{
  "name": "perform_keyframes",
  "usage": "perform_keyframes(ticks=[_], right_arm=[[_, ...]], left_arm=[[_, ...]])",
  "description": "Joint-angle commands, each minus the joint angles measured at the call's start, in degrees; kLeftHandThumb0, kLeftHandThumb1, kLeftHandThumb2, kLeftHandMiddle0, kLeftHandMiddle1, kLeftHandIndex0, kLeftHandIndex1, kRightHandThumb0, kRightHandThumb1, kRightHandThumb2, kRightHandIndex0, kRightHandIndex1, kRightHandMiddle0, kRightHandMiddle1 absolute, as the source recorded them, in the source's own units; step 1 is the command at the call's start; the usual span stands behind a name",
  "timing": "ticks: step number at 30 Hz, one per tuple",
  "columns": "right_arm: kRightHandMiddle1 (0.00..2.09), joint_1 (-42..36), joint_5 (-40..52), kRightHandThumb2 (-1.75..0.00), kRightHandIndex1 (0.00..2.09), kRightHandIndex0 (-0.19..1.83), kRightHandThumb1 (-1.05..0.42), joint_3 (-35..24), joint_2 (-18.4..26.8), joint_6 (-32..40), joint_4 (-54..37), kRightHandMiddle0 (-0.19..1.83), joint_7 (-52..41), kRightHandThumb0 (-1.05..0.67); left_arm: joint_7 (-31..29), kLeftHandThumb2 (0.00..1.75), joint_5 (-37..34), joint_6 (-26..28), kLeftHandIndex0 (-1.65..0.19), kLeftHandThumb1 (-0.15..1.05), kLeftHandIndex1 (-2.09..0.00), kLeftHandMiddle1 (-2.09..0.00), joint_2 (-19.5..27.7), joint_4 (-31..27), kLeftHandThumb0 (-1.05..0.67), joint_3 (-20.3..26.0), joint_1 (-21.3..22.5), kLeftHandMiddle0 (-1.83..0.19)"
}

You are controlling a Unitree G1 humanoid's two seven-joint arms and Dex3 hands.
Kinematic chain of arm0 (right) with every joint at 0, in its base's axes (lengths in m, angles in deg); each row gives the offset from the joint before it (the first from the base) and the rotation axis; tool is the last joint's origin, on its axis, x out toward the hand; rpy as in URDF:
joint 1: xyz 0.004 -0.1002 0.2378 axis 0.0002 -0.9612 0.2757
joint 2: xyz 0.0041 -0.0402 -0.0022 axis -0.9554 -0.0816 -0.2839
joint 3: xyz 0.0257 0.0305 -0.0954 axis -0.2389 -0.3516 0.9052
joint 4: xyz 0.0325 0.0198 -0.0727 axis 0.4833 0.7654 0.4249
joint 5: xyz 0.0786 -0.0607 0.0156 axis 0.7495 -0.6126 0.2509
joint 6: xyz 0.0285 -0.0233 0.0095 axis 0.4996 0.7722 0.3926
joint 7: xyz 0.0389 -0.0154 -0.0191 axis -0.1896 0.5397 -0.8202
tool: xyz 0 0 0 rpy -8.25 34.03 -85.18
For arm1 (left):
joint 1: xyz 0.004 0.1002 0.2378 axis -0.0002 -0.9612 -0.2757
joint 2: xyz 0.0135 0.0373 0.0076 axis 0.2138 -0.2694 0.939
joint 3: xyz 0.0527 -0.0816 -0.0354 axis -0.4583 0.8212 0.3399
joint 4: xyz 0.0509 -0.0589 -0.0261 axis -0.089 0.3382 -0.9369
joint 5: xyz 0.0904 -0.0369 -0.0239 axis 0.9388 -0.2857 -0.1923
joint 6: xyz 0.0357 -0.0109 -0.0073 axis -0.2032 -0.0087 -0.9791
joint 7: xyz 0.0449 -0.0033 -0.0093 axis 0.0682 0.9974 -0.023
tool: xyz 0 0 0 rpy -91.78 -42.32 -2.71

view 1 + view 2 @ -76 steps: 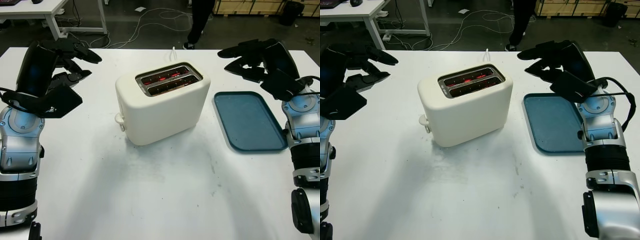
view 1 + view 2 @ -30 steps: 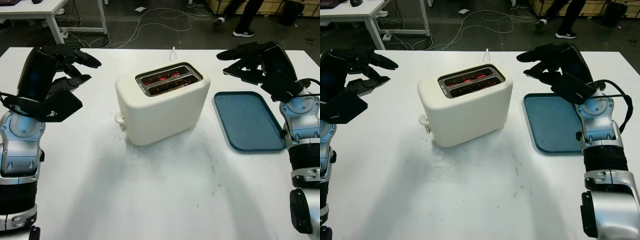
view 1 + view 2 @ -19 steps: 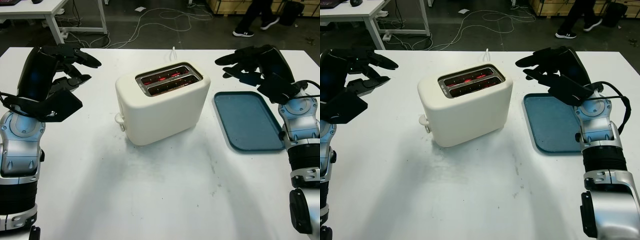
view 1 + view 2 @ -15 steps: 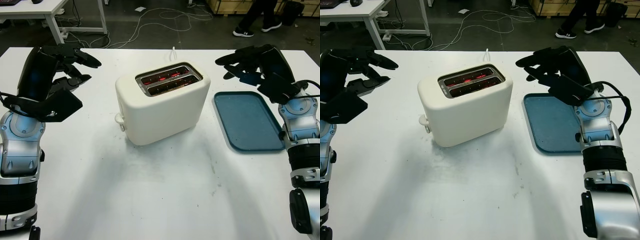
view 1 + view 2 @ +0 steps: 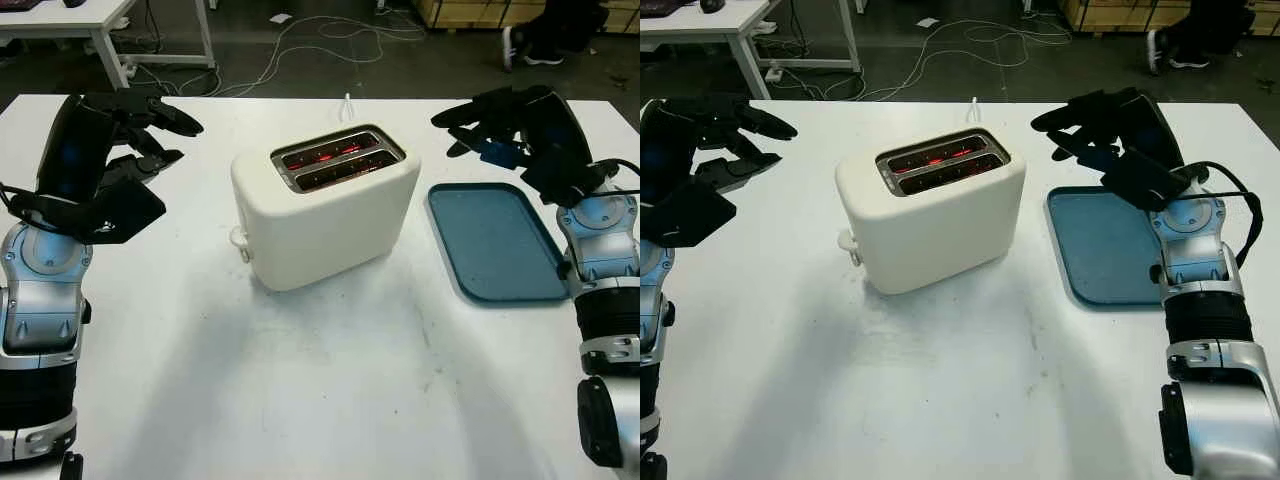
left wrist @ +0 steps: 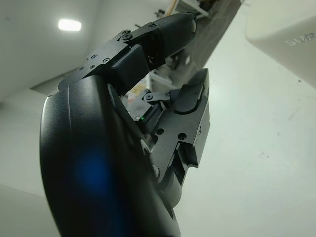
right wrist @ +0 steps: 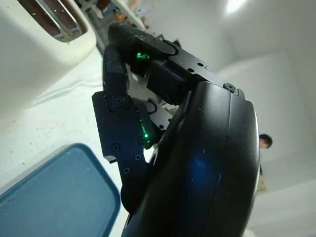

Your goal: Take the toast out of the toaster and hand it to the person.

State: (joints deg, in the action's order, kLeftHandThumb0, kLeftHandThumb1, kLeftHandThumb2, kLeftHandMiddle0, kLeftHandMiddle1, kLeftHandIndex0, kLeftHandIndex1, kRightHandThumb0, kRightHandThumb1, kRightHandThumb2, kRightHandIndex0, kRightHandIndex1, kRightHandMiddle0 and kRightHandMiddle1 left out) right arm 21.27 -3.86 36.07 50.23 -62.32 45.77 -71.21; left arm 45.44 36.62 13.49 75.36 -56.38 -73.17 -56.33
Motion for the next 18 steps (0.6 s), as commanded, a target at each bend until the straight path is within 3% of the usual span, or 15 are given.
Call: perform_keyframes(ticks=[1,3,7,18], right_arm=[[0.55,-0.4,-0.1,-0.01,1.01,0.92,-0.85,-0.3,-0.2,0.8,-0.9,0.97,0.9,-0.36],[0.8,-0.4,-0.3,0.0,1.14,0.88,-0.83,-0.2,0.0,0.3,-0.7,0.85,1.2,-0.34],[1.03,-0.2,0.8,0.0,1.24,0.86,-0.82,-0.5,-0.2,-0.8,0.3,0.76,0.7,-0.3],[1.22,-0.2,-0.2,0.0,1.43,0.8,-0.83,-0.1,0.0,-0.7,0.3,0.71,1.5,-0.37]], left_arm=[[0.3,0.0,-0.6,-0.7,-0.98,0.85,-0.57,-1.15,-0.1,0.1,0.13,0.2,0.2,-0.94],[0.3,0.0,-0.8,-0.5,-0.97,0.85,-0.57,-1.16,-0.2,0.1,0.13,0.2,0.1,-0.94],[0.3,0.0,-1.2,-1.1,-0.97,0.85,-0.58,-1.16,-0.3,0.5,0.17,0.3,0.2,-0.92],[0.2,0.0,-0.3,-0.9,-0.97,0.85,-0.58,-1.1,0.1,0.3,0.12,0.1,0.1,-0.92]])
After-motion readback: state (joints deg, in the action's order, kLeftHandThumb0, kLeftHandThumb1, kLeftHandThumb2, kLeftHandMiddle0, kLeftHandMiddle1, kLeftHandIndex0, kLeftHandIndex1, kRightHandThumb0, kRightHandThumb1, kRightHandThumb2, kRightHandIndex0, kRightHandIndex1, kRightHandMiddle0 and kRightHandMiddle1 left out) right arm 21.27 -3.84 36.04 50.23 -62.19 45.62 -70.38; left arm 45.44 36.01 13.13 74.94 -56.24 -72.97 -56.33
